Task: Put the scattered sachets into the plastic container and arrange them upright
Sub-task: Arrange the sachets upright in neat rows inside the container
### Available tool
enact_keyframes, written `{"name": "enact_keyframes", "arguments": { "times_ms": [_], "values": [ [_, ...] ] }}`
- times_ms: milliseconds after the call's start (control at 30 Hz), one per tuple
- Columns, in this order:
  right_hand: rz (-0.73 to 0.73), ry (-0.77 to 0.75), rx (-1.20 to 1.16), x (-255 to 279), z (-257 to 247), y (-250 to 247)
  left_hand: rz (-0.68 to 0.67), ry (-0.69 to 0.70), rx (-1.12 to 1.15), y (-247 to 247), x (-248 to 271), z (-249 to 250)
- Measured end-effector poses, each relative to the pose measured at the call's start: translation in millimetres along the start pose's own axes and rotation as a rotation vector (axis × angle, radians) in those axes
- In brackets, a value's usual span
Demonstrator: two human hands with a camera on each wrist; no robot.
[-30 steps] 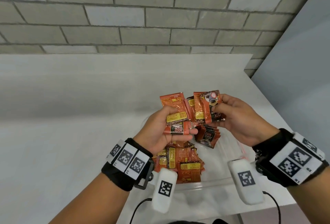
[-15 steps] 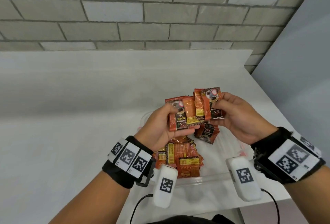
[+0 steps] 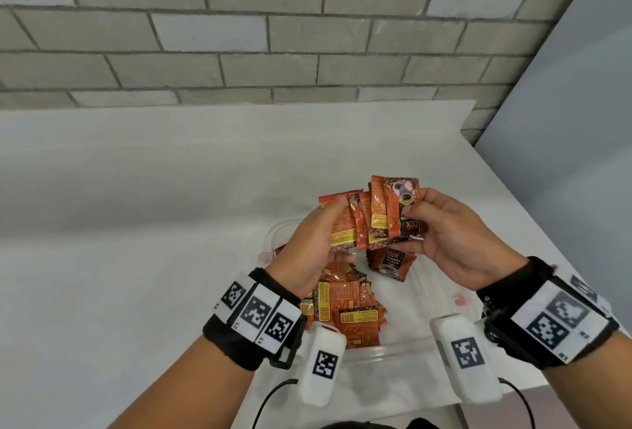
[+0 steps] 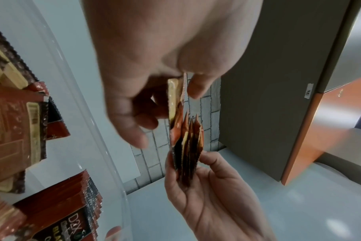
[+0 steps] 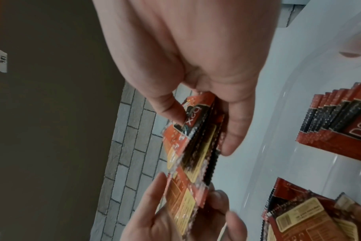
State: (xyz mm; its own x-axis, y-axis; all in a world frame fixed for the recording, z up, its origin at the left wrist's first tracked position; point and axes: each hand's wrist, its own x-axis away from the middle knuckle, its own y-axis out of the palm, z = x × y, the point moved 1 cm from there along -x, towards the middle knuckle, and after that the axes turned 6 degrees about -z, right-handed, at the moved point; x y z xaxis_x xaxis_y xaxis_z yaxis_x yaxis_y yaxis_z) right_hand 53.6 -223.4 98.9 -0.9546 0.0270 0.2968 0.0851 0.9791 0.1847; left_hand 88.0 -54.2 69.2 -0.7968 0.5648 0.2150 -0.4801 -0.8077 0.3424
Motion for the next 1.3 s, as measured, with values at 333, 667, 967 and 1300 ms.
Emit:
{"name": "enact_keyframes", "arguments": {
  "times_ms": [333,667,967,1300],
  "values": [
    [-0.018,-0.032,-0.042,0.2,-6.7,8.4,-0.012,0.089,-0.307,6.0,-8.7,-2.6],
    [-0.070,-0.052,0.424,7.5,-2.4,16.5,-0.171,-0.003,0.229,19.8,-4.0,6.9],
    [-0.281,-0.375,1.027,20.5,-9.4,20.8,-0.261,-0.053,0.376,15.0,-7.0,-1.6],
    [-0.318,-0.398,1.144,14.4,-5.8,29.2,-0.378,0.036,0.357,13.9,-8.7,-4.3]
  ]
}}
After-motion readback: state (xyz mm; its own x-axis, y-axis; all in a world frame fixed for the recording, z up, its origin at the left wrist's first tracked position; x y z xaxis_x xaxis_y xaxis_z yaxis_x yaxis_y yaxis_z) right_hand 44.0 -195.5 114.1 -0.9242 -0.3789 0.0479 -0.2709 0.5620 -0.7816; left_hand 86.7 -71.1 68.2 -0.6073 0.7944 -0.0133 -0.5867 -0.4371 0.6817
